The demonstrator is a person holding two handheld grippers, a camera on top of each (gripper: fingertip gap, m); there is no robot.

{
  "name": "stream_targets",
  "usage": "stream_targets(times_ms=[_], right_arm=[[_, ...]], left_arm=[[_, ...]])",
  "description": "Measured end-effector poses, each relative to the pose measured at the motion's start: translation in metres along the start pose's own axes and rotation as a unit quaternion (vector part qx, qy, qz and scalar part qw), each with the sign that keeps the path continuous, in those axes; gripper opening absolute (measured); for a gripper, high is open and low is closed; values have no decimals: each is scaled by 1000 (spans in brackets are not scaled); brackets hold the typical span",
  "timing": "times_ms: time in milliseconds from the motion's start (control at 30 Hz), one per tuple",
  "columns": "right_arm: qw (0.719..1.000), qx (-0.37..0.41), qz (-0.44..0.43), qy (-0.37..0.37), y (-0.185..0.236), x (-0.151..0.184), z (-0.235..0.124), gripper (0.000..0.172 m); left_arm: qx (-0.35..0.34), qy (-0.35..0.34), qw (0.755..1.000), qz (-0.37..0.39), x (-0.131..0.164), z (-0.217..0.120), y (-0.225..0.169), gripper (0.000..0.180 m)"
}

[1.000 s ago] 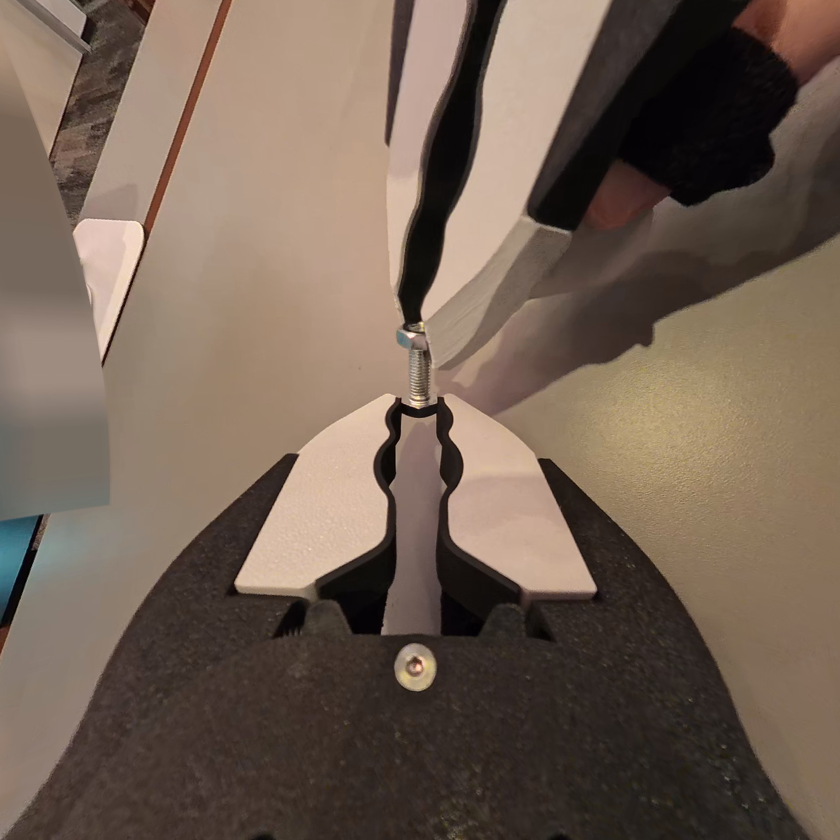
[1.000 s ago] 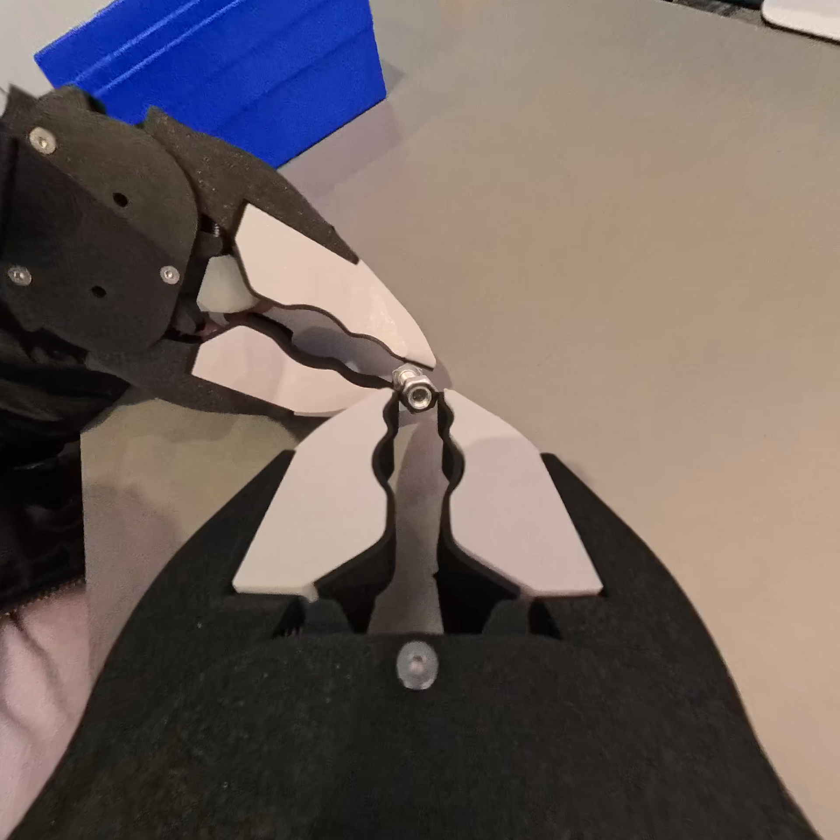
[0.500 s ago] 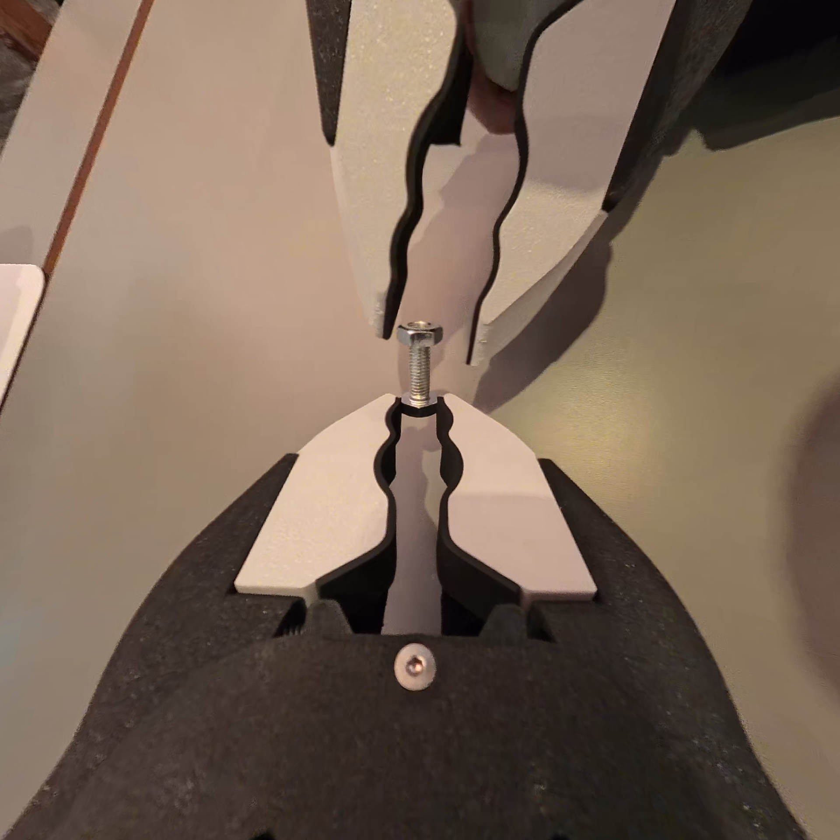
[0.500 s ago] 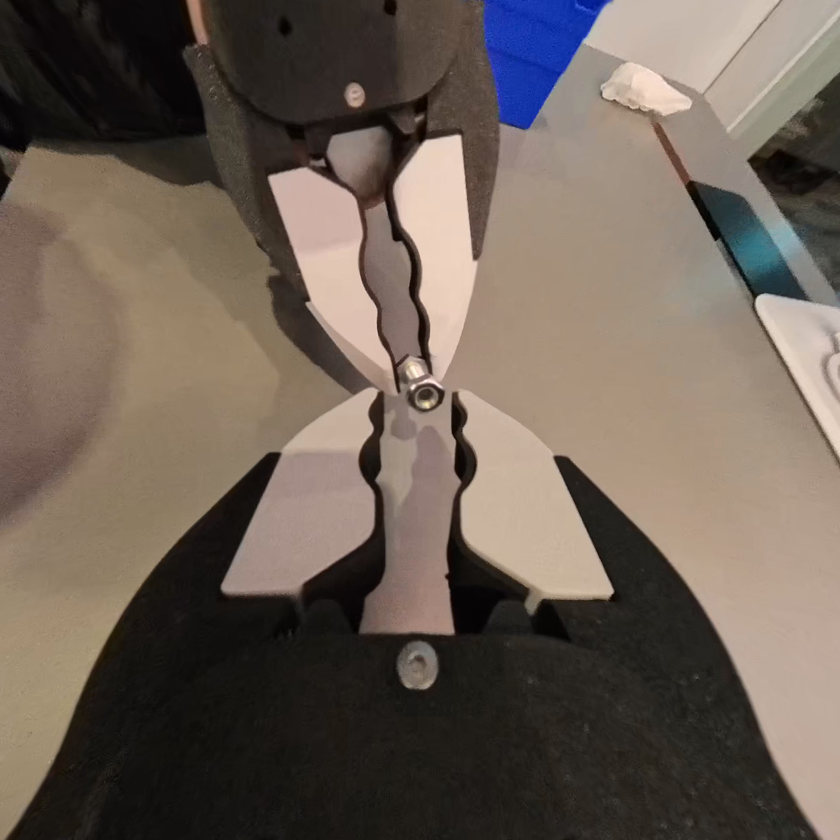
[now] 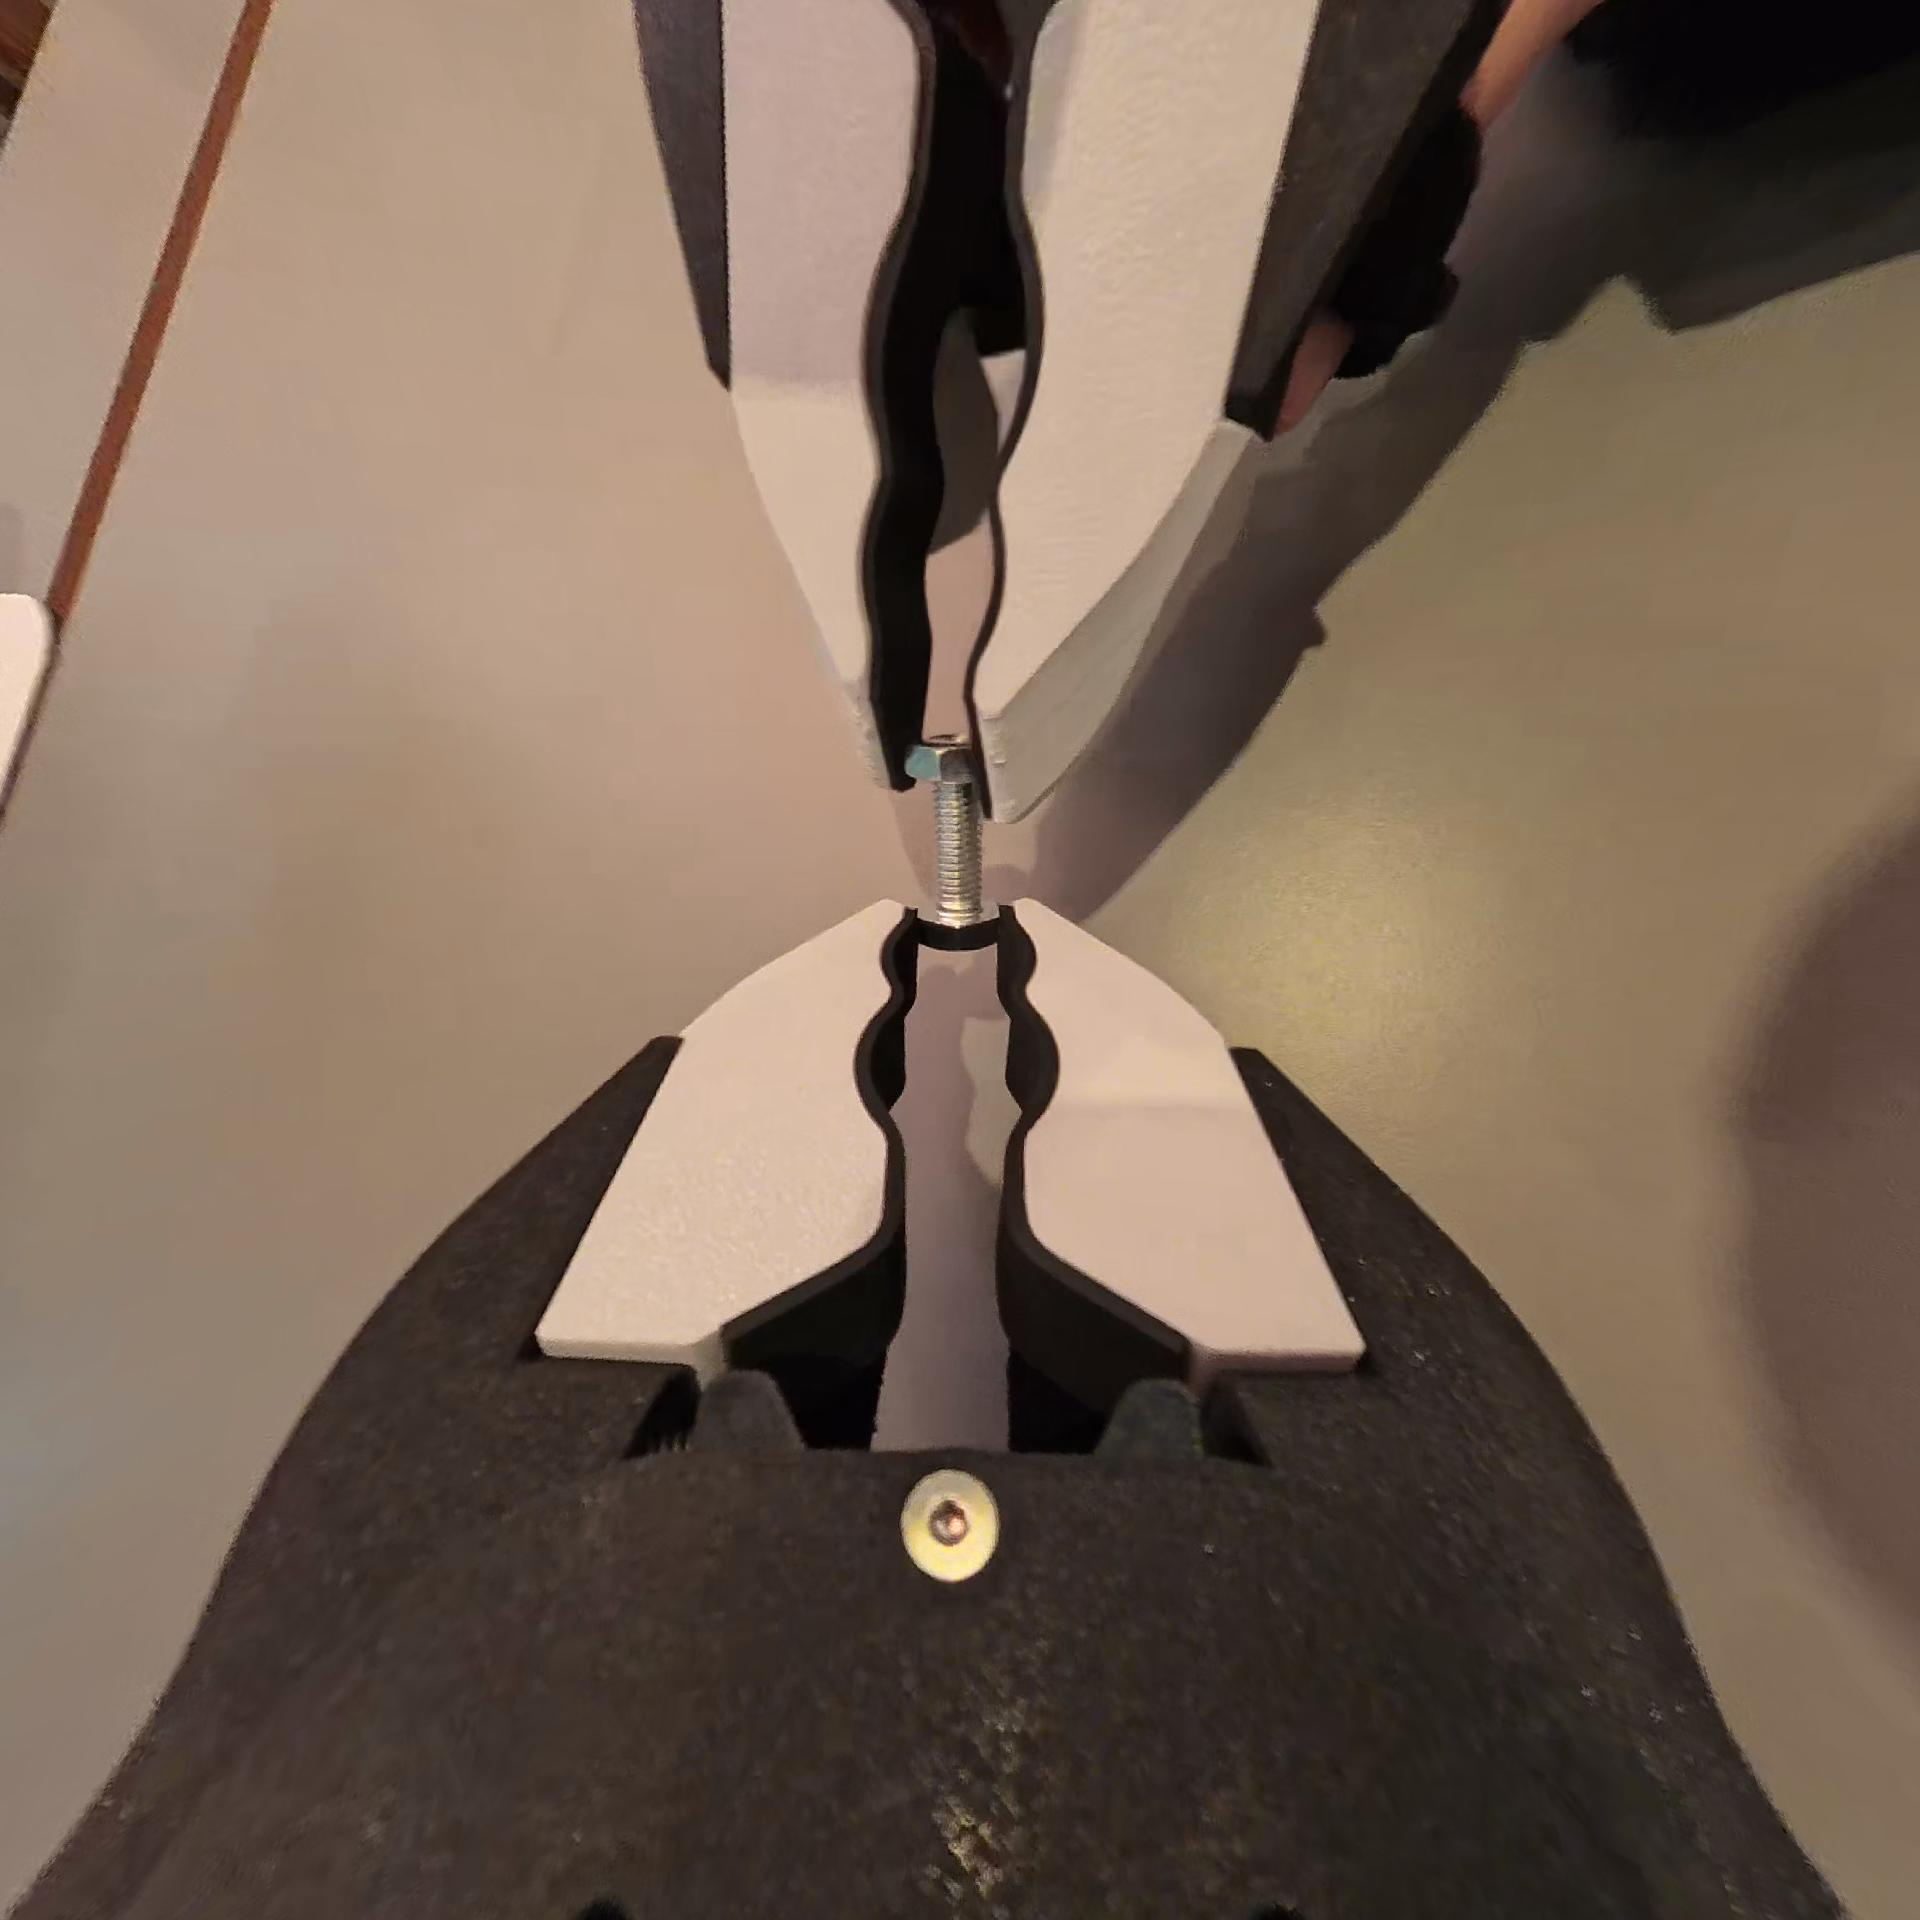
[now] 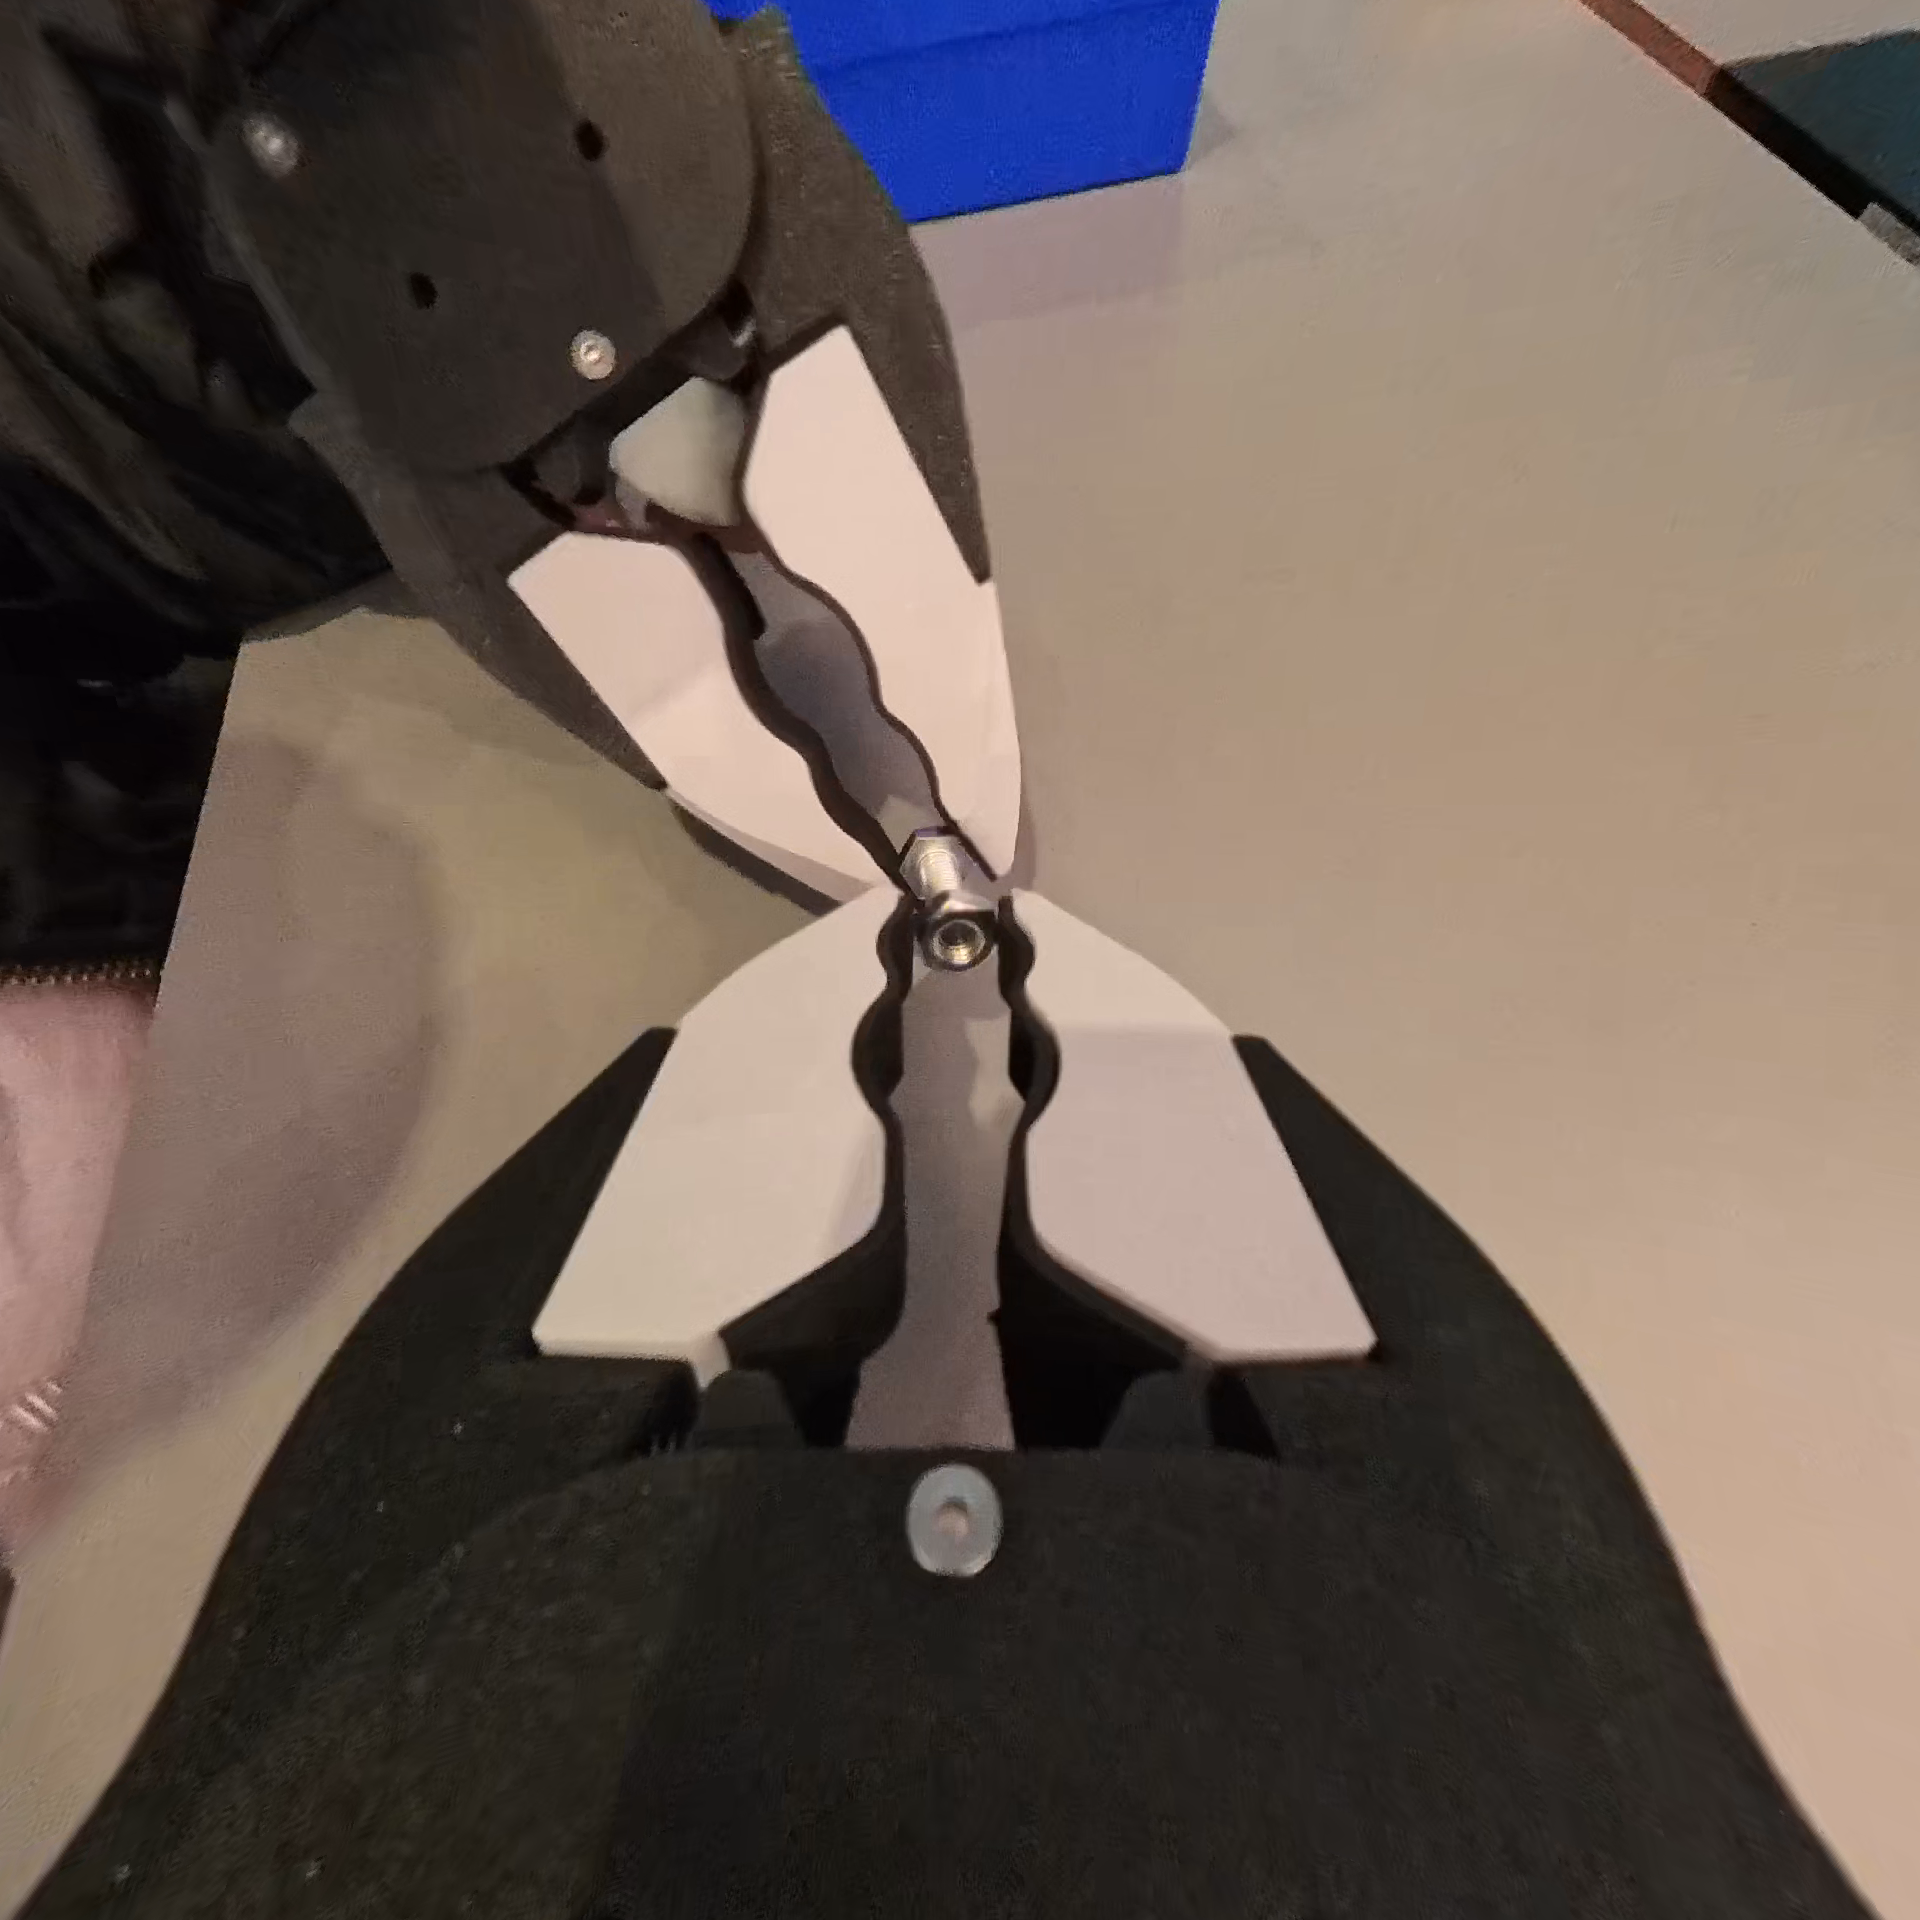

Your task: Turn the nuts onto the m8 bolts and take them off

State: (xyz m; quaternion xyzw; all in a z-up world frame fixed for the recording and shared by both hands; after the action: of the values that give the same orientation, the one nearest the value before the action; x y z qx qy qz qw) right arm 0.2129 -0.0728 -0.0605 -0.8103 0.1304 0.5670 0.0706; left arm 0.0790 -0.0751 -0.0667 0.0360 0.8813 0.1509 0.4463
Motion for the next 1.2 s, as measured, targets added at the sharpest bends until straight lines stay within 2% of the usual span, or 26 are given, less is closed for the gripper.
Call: stream_targets(times_ms=[100,200,333,400,467,533,600,667,700,833,1000,1067,1100,1200], right_arm=[[991,-33,-133,-4,12,-1,-3,14],[966,-52,-254,-16,28,-3,-7,14],[951,-50,-302,-37,35,-5,-11,14],[960,-35,-274,-46,31,-4,-9,16],[979,-18,-198,-48,23,-3,-6,37],[994,-5,-104,-42,15,-3,-4,39],[998,37,-8,-40,4,-2,-3,31],[991,90,96,-34,-7,0,-3,30],[983,107,142,-43,-11,1,-3,37],[954,70,275,-93,-16,2,0,40],[950,61,301,-62,-18,9,6,29],[951,51,299,-63,-16,9,7,19],[952,46,296,-64,-15,8,6,14],[969,23,242,-45,-12,7,6,14]], left_arm=[[54,-14,998,-22,-2,-5,-4,15],[114,-37,991,-52,-4,-12,-8,14],[148,-58,984,-80,-5,-15,-8,14],[129,-52,987,-77,-5,-14,-6,14],[98,-41,992,-70,-3,-12,-2,14],[59,-28,996,-56,0,-11,2,14],[4,-8,999,-36,2,-8,7,14],[-46,12,999,-10,4,-5,10,14],[-59,22,998,2,5,-3,10,14],[-69,32,997,19,5,1,8,14],[-80,21,996,23,3,-1,8,14],[-82,19,996,24,2,-2,9,15],[-79,17,996,24,2,-2,8,15],[-51,12,999,16,2,-5,7,14]])
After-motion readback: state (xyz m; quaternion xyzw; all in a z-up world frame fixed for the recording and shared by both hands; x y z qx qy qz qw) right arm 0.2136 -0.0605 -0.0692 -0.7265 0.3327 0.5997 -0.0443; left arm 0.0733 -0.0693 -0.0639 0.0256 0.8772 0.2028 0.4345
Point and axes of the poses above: each gripper's, where its closed fingertips meet, z out along the fingers, x out of its underside, y = z × x across the jaws, the point moved 9 cm from there along -z, back along the fingers, and after that the axes turned 12 degrees about -y, right-handed, at the moved point
